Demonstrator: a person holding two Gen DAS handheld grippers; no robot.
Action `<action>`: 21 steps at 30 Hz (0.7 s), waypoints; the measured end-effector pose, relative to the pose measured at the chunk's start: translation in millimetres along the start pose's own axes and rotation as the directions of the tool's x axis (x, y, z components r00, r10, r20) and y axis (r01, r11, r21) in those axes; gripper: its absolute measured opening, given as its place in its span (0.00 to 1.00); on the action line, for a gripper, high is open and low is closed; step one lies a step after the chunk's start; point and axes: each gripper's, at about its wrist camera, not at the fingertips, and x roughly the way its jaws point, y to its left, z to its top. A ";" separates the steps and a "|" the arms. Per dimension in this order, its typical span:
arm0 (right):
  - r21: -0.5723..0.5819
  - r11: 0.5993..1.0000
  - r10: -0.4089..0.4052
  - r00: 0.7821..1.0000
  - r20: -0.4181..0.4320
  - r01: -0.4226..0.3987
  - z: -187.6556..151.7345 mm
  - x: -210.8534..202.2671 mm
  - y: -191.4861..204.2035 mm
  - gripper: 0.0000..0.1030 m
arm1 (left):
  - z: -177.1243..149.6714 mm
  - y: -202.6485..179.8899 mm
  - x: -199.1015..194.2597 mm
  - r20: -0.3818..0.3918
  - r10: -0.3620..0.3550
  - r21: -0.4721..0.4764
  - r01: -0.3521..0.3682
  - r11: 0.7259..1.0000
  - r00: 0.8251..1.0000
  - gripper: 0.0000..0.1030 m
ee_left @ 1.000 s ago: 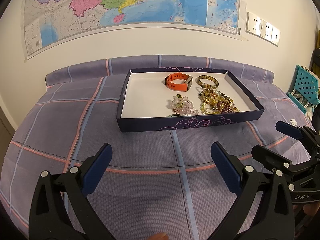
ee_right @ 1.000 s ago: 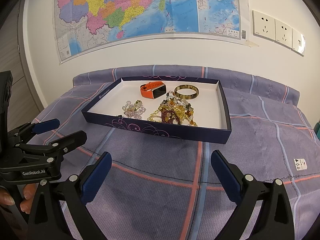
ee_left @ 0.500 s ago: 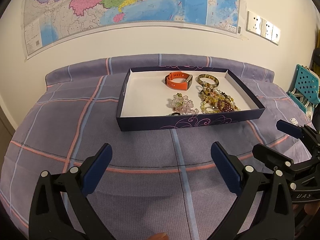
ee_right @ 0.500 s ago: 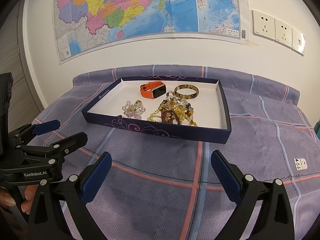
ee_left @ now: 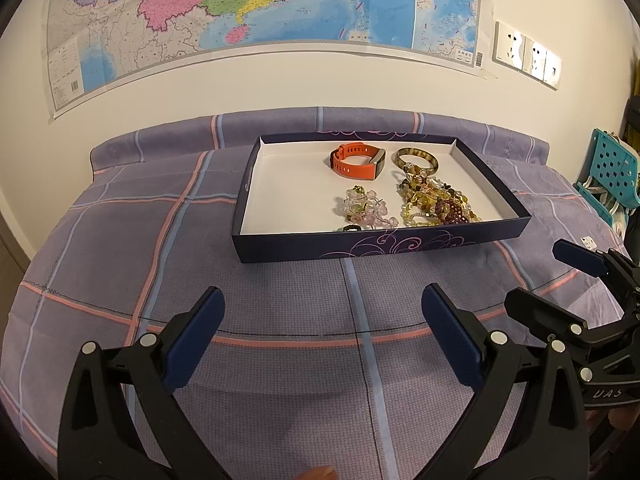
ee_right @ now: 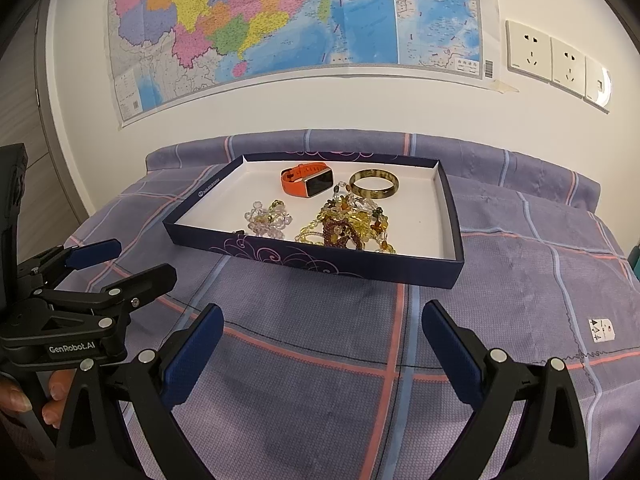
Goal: Organize jewelry
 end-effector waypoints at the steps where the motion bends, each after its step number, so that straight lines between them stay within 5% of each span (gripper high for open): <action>1: 0.001 1.000 -0.001 1.000 -0.001 0.001 -0.2 0.0 -0.1 0.93 | 0.1 -0.1 -0.1 0.000 0.000 0.001 0.000 1.000 1.000 0.94; 21: 0.008 1.000 -0.004 1.000 -0.003 0.004 0.0 0.5 -1.7 0.93 | -0.3 -1.4 0.9 -0.005 -0.003 -0.001 0.003 1.000 1.000 0.94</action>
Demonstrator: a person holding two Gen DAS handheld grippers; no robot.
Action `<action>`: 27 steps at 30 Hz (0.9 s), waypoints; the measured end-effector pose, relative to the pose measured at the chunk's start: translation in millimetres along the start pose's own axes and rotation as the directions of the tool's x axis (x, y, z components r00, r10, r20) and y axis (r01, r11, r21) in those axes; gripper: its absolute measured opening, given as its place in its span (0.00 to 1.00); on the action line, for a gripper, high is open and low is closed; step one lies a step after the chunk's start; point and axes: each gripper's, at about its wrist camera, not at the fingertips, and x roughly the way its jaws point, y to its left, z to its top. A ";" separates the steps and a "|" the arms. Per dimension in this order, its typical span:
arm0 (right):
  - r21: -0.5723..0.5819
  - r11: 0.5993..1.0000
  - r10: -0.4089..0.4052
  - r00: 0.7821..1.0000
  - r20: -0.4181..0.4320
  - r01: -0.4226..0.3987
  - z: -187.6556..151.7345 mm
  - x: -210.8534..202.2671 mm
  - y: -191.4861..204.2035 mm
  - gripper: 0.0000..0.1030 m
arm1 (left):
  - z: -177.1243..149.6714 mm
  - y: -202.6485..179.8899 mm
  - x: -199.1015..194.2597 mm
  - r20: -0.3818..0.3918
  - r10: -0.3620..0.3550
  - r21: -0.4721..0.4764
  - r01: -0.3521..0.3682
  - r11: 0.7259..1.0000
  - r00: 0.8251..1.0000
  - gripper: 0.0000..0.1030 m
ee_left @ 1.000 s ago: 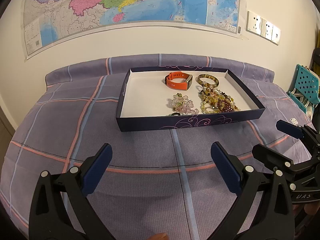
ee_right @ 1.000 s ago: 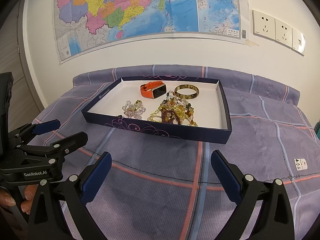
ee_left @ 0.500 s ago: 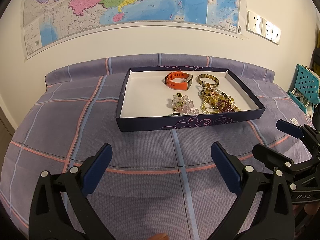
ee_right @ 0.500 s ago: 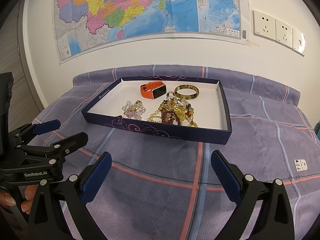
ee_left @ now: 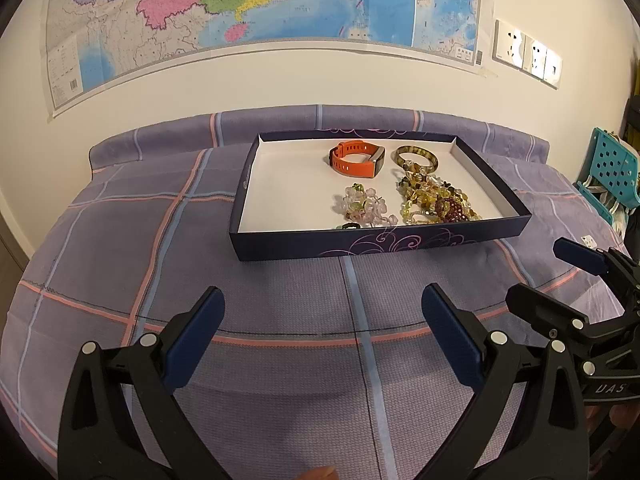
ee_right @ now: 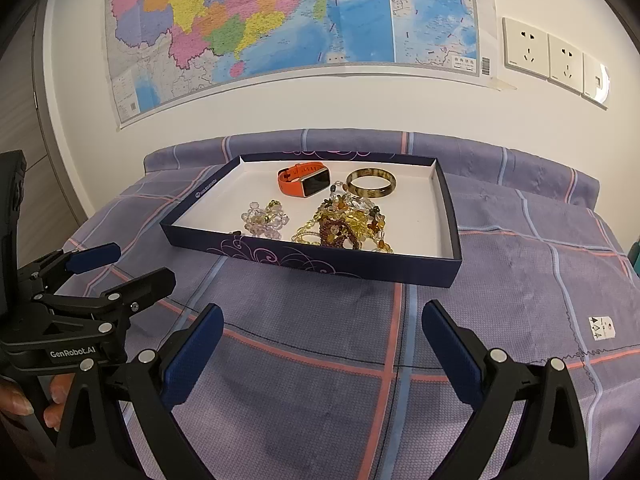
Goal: Organize jewelry
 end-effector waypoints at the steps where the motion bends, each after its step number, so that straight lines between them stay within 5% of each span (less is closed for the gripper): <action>1: 0.001 1.000 0.001 1.000 0.000 -0.001 0.0 0.0 0.1 0.93 | -0.3 0.1 0.2 -0.001 -0.001 0.000 0.001 1.000 1.000 0.94; 27: 0.004 1.000 0.001 1.000 -0.002 -0.001 -0.4 1.5 -0.3 0.93 | -1.8 0.2 2.8 -0.010 -0.002 -0.004 0.002 1.000 1.000 0.94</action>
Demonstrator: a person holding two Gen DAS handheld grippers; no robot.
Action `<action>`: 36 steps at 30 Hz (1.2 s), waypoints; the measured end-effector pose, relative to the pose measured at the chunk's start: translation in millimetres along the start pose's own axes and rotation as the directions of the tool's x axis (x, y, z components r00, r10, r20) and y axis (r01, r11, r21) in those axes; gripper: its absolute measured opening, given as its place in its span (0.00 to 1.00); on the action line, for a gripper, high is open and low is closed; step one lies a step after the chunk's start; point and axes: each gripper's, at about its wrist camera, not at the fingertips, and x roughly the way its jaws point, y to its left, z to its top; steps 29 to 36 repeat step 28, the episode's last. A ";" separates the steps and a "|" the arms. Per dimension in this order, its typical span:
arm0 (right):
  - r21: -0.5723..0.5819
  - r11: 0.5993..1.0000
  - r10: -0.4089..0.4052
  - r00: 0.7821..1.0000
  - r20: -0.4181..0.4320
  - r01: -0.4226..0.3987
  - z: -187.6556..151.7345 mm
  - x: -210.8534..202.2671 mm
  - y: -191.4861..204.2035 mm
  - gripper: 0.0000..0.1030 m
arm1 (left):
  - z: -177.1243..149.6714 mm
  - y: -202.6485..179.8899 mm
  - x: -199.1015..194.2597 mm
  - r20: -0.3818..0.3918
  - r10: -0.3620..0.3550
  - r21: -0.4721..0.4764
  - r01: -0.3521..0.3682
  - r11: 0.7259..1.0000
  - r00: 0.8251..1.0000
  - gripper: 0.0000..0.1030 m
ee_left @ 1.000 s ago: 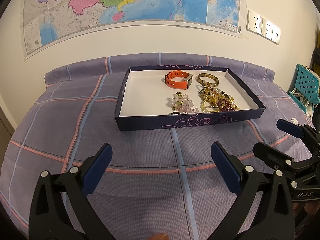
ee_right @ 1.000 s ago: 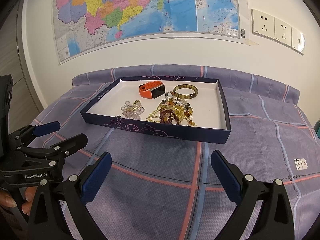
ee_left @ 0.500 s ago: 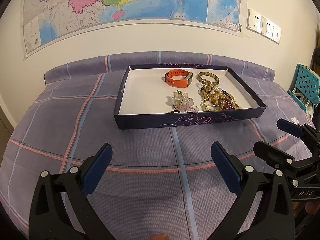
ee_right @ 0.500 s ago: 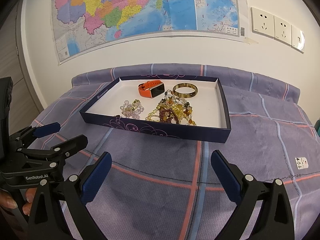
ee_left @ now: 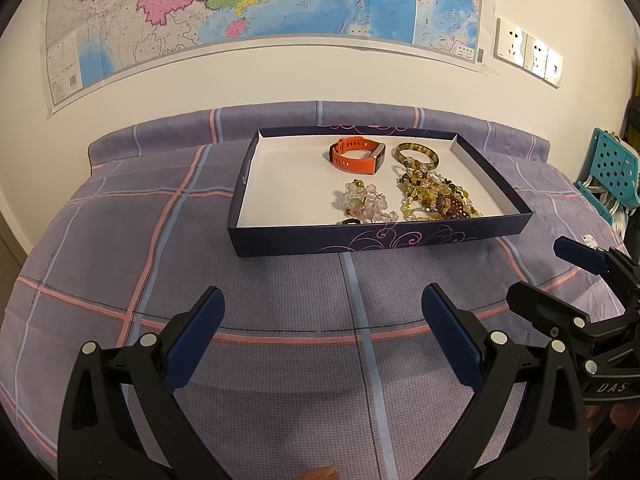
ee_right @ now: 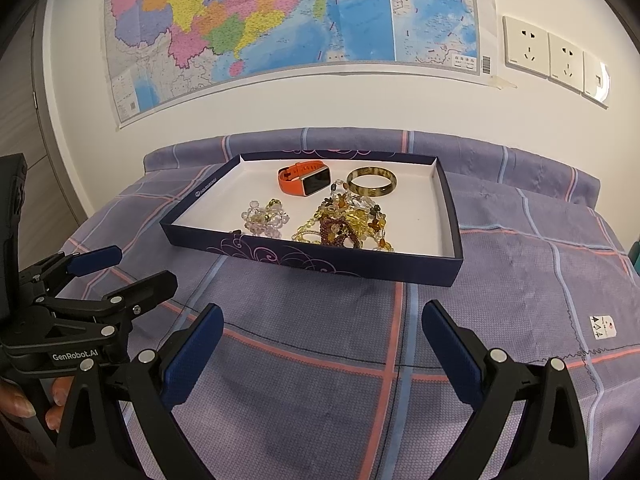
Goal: Organize jewelry
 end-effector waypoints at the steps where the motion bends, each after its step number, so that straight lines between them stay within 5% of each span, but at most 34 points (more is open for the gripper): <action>1: -0.001 1.000 0.001 1.000 -0.001 -0.001 0.1 0.2 0.0 0.93 | 0.0 0.1 0.3 -0.001 0.000 0.001 0.000 1.000 1.000 0.94; 21: -0.004 1.000 0.007 1.000 -0.006 -0.007 -1.9 -1.5 0.9 0.93 | -3.6 -3.4 2.4 -0.007 -0.014 0.020 0.014 1.000 1.000 0.94; 27: 0.010 0.997 -0.073 0.994 -0.081 0.074 -4.4 3.1 -42.3 0.93 | -2.5 8.6 11.3 -0.057 -0.037 -0.027 0.035 0.999 0.998 0.94; 36: 0.010 0.997 -0.073 0.994 -0.081 0.074 -4.4 3.1 -42.3 0.93 | -2.7 12.1 12.1 -0.058 -0.033 -0.032 0.031 0.999 0.998 0.94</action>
